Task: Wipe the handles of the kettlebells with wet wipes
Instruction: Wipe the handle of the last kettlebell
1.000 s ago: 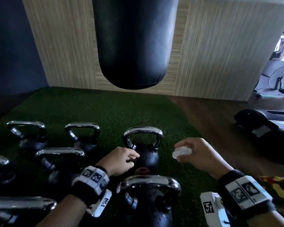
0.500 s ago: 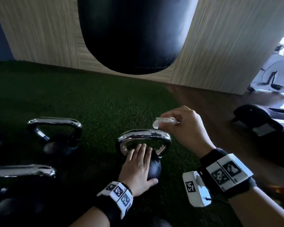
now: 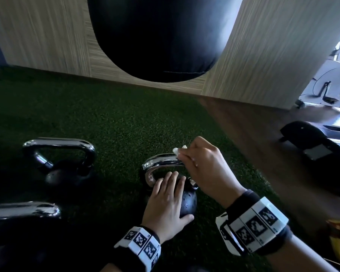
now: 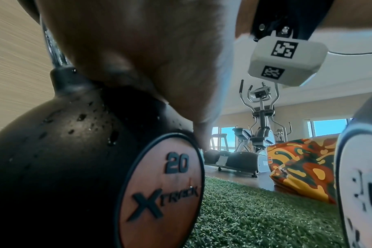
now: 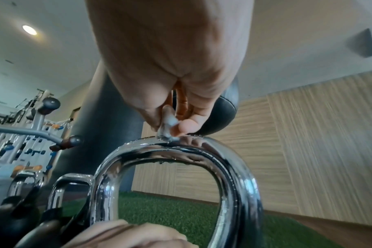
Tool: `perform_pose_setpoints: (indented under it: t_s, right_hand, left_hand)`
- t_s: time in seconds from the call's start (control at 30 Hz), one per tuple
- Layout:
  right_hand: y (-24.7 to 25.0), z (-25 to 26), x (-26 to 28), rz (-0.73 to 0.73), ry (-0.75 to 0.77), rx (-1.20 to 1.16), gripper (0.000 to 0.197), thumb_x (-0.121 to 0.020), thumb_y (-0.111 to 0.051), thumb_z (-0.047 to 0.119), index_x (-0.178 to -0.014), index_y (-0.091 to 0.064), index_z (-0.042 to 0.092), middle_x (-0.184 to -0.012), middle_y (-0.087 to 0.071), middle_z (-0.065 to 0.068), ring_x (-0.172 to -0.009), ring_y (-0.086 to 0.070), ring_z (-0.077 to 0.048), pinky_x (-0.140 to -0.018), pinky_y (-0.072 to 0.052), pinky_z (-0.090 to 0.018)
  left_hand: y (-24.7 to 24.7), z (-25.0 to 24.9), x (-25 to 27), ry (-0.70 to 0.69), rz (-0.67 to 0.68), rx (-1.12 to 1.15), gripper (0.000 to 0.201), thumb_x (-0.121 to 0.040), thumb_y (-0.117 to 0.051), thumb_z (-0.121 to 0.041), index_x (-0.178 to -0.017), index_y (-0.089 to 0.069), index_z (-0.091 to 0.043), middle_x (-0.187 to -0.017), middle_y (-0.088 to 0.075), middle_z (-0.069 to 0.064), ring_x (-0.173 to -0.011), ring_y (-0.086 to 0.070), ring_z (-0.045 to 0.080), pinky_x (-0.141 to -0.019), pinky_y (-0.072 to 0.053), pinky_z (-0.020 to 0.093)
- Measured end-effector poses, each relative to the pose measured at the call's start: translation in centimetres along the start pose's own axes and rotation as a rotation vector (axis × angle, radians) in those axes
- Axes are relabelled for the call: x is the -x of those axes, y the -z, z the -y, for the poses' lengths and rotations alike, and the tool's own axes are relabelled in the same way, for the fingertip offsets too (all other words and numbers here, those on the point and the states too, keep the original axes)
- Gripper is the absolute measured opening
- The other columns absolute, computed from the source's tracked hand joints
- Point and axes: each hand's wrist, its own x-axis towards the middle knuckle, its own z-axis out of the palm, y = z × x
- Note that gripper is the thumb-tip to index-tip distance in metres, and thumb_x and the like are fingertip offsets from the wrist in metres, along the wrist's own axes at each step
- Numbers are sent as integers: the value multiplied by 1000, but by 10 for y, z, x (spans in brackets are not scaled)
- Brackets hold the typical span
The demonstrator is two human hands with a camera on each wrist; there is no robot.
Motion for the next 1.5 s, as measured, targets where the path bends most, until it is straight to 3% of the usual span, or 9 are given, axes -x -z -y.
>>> perform_pose_setpoints:
  t_s: [0.4, 0.5, 0.73, 0.87, 1.07, 1.17, 1.27, 1.37, 1.5]
  right_hand:
    - [-2, -22, 26, -148, -74, -6, 26, -97, -63, 7, -114, -78, 20, -88, -59, -1, -70, -60, -14, -65, -46, -16]
    - [2, -54, 34, -137, -370, -34, 21, -95, -63, 6, -89, -81, 15, -81, -67, -3, -75, -66, -24, -66, -43, -24]
    - [-16, -79, 54, -147, -547, -411, 23, -98, -62, 9, -108, -80, 19, -81, -64, 0, -67, -63, -17, -64, -52, -38]
    - [-35, -87, 70, 35, -683, -682, 24, -98, -57, 3, -80, -73, 0, -68, -61, -2, -68, -58, -20, -61, -48, -36]
    - [-36, -94, 81, 325, -644, -549, 19, -96, -61, 11, -86, -75, 5, -66, -67, 1, -63, -64, -16, -73, -60, -47]
    - [-6, -83, 78, 350, -657, -626, 11, -92, -70, 4, -97, -80, 7, -72, -73, -7, -66, -66, -19, -67, -59, -38]
    - [24, -60, 68, 290, -536, -650, 19, -86, -79, 3, -101, -77, 13, -81, -78, -9, -69, -67, -16, -59, -52, -26]
    - [49, -35, 53, 235, -412, -715, 21, -81, -83, 3, -100, -76, 10, -83, -79, -12, -71, -71, -18, -65, -56, -28]
    - [67, -10, 34, 190, -309, -799, 18, -74, -85, -4, -90, -77, 2, -74, -75, -6, -67, -69, -15, -63, -58, -24]
  left_hand:
    - [-1, 2, 0, 4, -8, -48, 107, -76, -40, -79, -157, -35, -10, -163, -35, 16, -152, -33, 31, -122, -9, 44]
    - [-3, 2, 0, -3, -30, -59, 107, -79, -40, -79, -161, -26, -11, -167, -26, 13, -156, -24, 29, -123, -3, 44]
    - [-3, 4, -3, -1, -25, -57, 108, -81, -38, -81, -163, -14, -15, -171, -14, 10, -159, -12, 26, -125, 4, 41]
    - [-2, 2, -3, 29, -17, -44, 110, -77, -40, -80, -163, -9, -19, -171, -9, 6, -159, -4, 24, -126, 6, 39]
    - [24, 5, -2, -24, 151, -2, 111, -87, -58, -64, -163, 7, -17, -171, 13, 6, -158, 15, 22, -127, 11, 39]
    - [55, 11, -3, -28, 233, 224, 74, -97, -56, -41, -162, -27, -21, -171, -15, 6, -159, -12, 19, -130, -6, 36]
    - [90, 15, 3, 55, 34, 564, 31, -103, -53, -43, -120, -74, -27, -118, -76, -7, -111, -69, 6, -99, -52, 34]
    - [117, 10, 9, 145, -78, 915, 49, -97, -53, -65, -108, -77, -23, -100, -80, -3, -96, -75, 11, -89, -60, 42]
    - [151, -3, 9, 188, -10, 1382, 40, -101, -54, -38, -124, -71, -11, -111, -78, 14, -103, -76, 29, -87, -63, 41]
